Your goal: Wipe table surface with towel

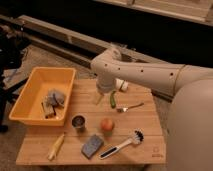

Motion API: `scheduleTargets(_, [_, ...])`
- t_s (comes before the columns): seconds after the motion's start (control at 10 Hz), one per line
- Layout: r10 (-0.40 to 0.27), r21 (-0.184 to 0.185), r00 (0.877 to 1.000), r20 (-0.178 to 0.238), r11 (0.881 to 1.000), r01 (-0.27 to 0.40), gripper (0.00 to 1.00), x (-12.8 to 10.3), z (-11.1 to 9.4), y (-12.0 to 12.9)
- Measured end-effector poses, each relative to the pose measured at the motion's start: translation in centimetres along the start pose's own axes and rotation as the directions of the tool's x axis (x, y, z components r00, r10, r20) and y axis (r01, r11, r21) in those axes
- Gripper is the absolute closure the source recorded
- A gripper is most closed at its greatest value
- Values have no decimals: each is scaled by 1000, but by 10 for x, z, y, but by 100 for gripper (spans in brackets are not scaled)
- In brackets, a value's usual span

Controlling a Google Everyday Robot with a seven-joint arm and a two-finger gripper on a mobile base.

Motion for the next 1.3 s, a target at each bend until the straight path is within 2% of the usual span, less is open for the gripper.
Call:
scheduleTargets(0.7, [-1,0,1000,1,1000,1,20,-1,0,0])
scheduleTargets(0.9, [-32,1,999,-17,999,32,20,1,-5,-8])
scheduleTargets(1.1, [-88,2,996,-34,996,88,20,14,-12,-35])
scheduleTargets(1.3, [-132,4,990,-51,991,133,20,39,-16,-77])
